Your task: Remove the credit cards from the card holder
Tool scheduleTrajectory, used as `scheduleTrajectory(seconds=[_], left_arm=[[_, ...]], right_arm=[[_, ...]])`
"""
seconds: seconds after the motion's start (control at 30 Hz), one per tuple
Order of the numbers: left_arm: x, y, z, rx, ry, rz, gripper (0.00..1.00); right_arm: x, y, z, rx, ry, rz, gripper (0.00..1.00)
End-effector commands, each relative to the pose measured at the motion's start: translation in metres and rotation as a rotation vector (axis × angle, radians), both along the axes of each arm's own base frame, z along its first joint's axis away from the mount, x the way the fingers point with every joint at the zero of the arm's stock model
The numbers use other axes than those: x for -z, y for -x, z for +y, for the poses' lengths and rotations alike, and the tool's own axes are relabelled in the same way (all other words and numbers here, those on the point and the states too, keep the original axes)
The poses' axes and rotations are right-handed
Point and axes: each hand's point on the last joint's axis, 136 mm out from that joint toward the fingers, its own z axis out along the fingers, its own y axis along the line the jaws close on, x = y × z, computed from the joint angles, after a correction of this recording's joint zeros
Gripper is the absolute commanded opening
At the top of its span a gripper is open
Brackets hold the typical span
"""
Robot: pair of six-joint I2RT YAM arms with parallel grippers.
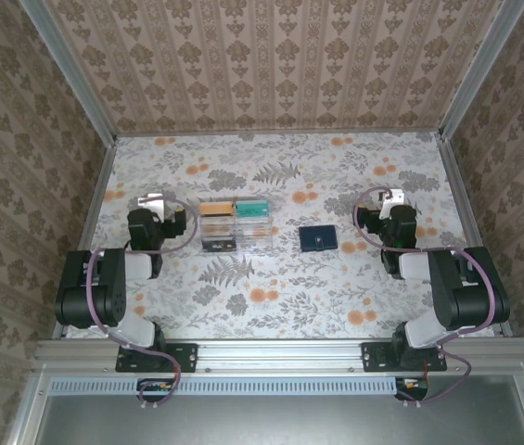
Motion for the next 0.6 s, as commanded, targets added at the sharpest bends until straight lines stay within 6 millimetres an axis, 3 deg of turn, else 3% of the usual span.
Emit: scheduleTrajectory(seconds=[0.0, 0.17, 0.33, 0.5, 0.57], left_arm=[[-0.027, -0.002, 0.012, -0.059, 0.012, -0.013, 1.00], [-0.078, 0.010, 0.025, -0.161, 0.077, 0.032, 1.00], [-0.115, 0.035, 0.039, -0.337, 0.320, 0.079, 1.00], [-0.134, 0.046, 0.015, -0.256, 0.463, 0.157, 1.00], [-0.139, 0.048, 0.007, -0.234, 0.493, 0.166, 1.00]], right_arm=[[-0.010, -0.004, 0.003, -0.024, 0.002, -0.022, 1.00], [-0.040, 0.002, -0.004, 0.053, -0.034, 0.070, 1.00], [-0.073, 0.017, -0.007, 0.154, -0.208, 0.103, 1.00], [-0.091, 0.035, 0.005, 0.201, -0.461, 0.179, 1.00], [-0.093, 0.041, 0.018, 0.186, -0.537, 0.222, 1.00]])
